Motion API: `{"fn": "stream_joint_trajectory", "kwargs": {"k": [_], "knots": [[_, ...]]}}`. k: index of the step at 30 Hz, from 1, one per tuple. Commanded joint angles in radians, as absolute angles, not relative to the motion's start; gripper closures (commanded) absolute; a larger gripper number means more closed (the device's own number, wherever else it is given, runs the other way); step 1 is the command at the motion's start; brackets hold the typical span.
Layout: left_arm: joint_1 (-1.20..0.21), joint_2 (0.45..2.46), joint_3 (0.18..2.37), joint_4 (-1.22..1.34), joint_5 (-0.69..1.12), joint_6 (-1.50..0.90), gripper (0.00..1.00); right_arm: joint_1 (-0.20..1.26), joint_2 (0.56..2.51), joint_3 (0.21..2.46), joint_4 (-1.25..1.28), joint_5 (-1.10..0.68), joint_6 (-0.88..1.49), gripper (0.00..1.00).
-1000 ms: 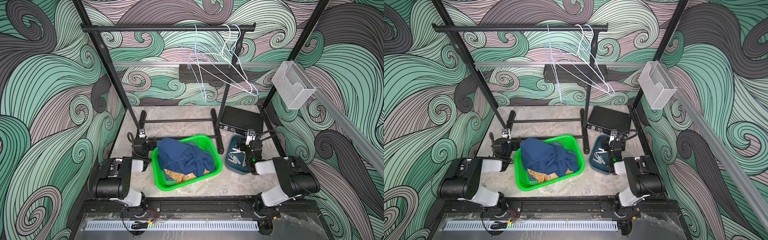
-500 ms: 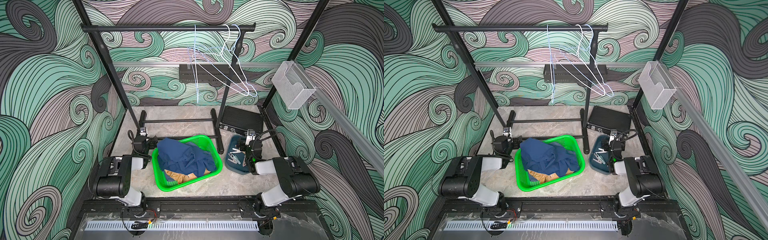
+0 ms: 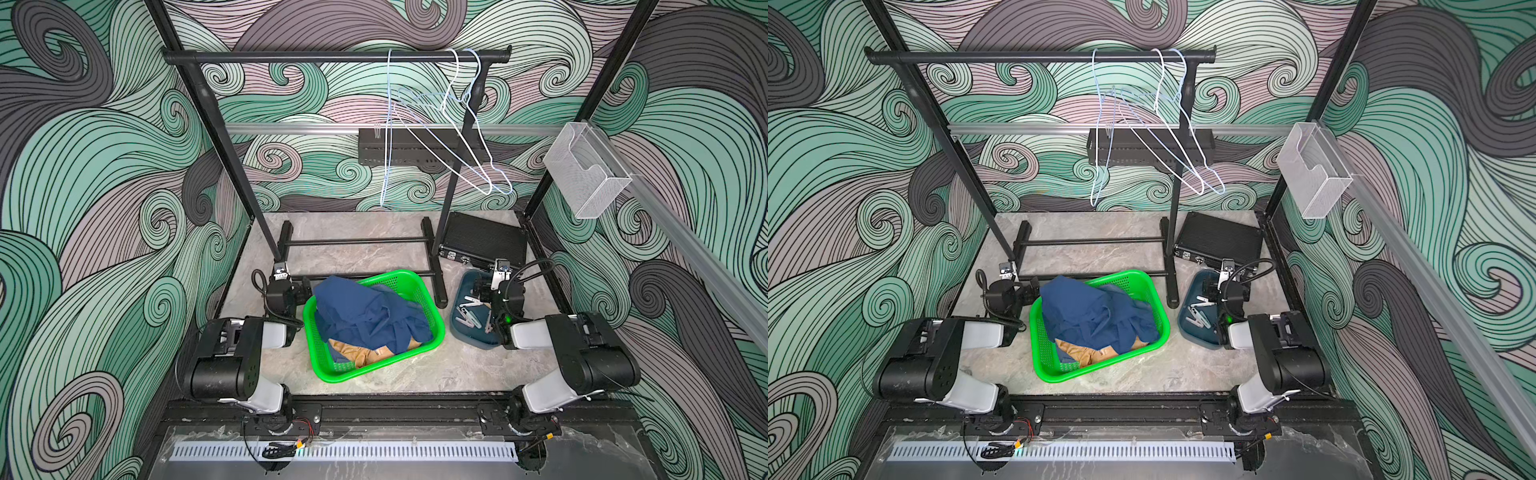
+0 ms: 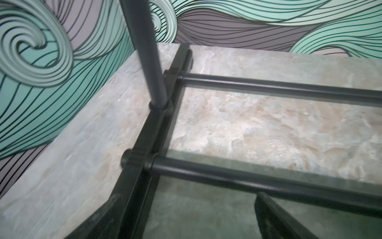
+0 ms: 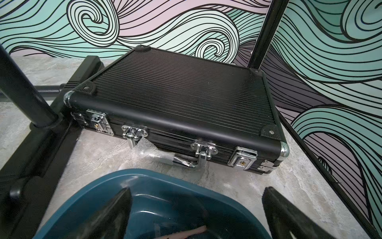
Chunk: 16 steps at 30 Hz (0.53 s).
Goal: Remove the clothespins securing t-shirts to the hanger
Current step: Reset both arms
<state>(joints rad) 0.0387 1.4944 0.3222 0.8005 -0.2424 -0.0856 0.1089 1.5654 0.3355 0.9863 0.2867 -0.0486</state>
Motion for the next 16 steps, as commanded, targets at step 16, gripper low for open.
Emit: {"fn": "stream_joint_trajectory", "kwargs": {"k": [16], "knots": [[0.023, 1.511, 0.426, 0.735, -0.336, -0.114, 0.01, 0.054, 1.558, 0.377, 0.940, 0.170, -0.020, 0.01]]}}
